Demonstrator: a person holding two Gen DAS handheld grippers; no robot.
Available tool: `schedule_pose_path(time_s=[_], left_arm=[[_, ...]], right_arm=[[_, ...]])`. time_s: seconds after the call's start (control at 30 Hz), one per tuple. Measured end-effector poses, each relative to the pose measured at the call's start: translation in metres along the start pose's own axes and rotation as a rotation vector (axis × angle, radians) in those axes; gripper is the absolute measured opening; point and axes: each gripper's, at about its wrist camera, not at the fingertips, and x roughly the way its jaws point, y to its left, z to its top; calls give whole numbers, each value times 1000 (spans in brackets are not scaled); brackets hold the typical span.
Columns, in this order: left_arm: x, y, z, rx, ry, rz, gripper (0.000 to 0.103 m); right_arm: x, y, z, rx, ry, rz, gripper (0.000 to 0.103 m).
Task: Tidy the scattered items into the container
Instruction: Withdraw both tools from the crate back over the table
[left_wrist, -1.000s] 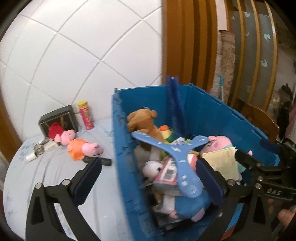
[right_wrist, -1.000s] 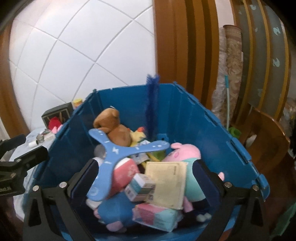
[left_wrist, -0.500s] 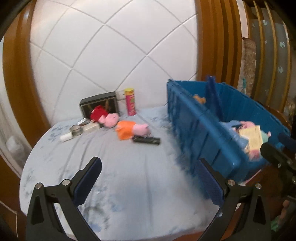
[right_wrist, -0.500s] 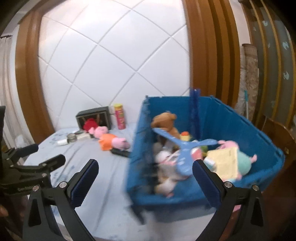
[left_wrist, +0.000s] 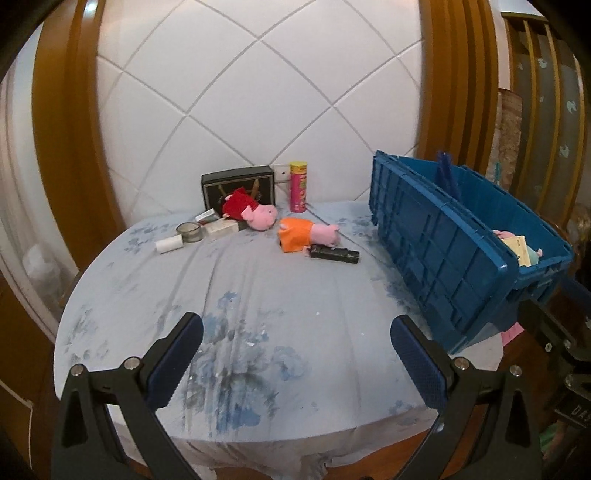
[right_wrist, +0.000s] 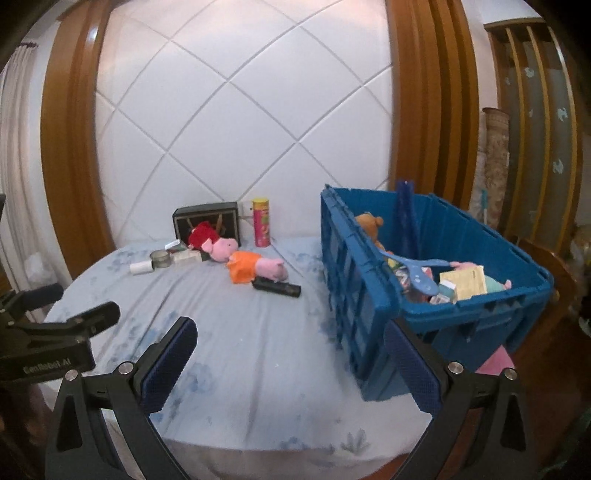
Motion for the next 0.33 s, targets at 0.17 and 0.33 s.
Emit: schedule_pose_path(time_s=[0.17, 0.33], left_arm=[[-2, 6, -7, 8, 7, 21, 103], [-4, 5, -7, 9, 2, 17, 103]], right_arm=[[-4, 5, -5, 16, -3, -22, 103], [-6, -1, -4, 24, -8, -38, 103]])
